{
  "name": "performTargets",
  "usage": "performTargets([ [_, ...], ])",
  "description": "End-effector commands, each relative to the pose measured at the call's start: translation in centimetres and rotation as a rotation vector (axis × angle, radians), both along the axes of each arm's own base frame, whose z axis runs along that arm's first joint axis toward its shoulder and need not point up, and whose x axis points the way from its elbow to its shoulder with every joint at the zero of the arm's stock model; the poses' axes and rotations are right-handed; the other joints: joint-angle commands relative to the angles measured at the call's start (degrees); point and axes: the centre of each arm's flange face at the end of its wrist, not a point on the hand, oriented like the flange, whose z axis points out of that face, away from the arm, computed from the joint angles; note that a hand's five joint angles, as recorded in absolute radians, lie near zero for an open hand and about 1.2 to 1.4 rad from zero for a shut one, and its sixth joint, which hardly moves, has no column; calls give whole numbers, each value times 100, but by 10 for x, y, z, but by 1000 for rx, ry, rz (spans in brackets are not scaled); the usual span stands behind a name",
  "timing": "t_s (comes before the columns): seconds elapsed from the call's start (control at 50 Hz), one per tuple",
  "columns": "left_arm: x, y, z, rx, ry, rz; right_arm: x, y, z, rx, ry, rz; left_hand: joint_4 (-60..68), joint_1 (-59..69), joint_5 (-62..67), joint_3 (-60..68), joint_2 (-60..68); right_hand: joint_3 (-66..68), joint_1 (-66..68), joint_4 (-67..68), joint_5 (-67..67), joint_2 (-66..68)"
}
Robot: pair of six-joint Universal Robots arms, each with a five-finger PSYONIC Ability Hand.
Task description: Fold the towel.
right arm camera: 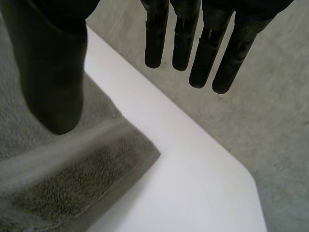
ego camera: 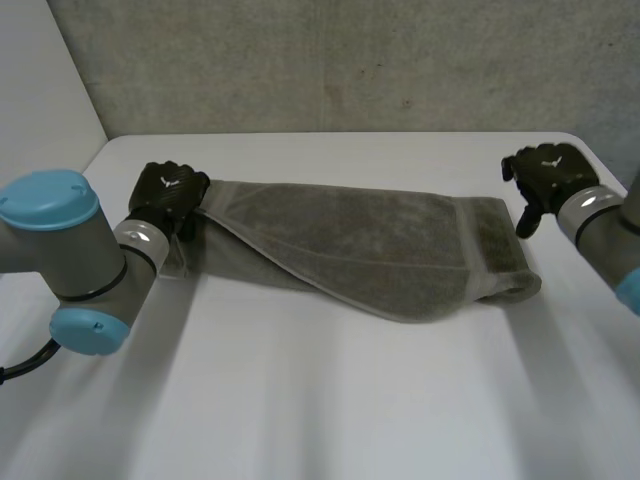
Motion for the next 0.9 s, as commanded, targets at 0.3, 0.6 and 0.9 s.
performTargets([
  [0.3,-6,3,43,76,187,-1,69,117,-35,215,-163,288,-670,-108,-1444,-893,-682,172,189,202,347,152],
  [0.6,-7,8,49,70,191,-9,77,134,-69,229,-31,246,-670,-108,-1444,-893,-682,1900,1918,1930,2075,1881],
  [0.9,-9,10,46,77,187,-14,12,124,-39,201,-74,156,-670,-108,-1444,-893,-682,2241,2258,2271,2416,2221],
])
